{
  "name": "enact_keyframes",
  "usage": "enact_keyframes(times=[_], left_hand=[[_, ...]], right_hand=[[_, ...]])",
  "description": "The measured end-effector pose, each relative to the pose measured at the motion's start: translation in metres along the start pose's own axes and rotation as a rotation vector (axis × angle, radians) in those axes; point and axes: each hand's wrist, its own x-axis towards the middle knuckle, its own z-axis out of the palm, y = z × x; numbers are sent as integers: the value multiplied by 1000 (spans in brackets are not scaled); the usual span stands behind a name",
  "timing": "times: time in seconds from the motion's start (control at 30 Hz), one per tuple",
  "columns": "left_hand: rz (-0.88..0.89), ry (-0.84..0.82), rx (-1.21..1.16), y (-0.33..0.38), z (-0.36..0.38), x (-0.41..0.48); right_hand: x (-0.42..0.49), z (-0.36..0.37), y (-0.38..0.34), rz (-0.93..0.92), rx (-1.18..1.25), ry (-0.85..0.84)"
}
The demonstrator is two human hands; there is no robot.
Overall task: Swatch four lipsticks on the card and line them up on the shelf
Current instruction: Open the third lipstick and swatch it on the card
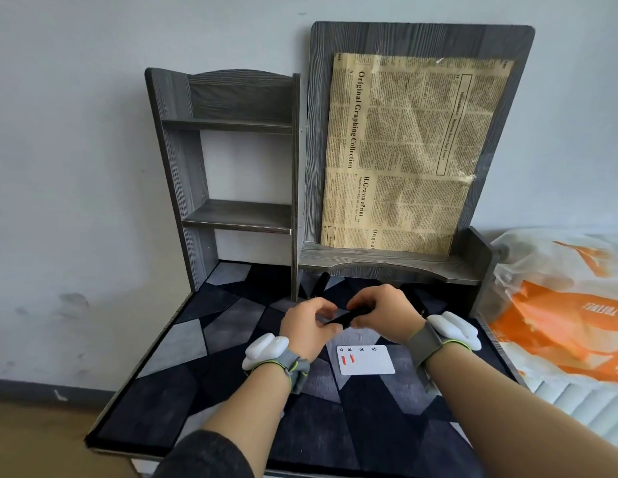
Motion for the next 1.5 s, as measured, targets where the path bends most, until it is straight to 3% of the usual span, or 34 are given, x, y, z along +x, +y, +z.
enact_keyframes(times=[0.23, 0.6, 1.2, 1.5], left_hand=[[104, -36, 192, 6, -1, 4], [125, -221, 444, 4, 13, 6], [136, -333, 368, 8, -9, 10], [-4, -250, 330, -8, -15, 8]], right_hand=[[8, 3, 4, 98, 352, -80], [11, 9, 7, 141, 525, -176], [3, 9, 10, 205, 773, -235], [4, 0, 25, 307, 940, -100]])
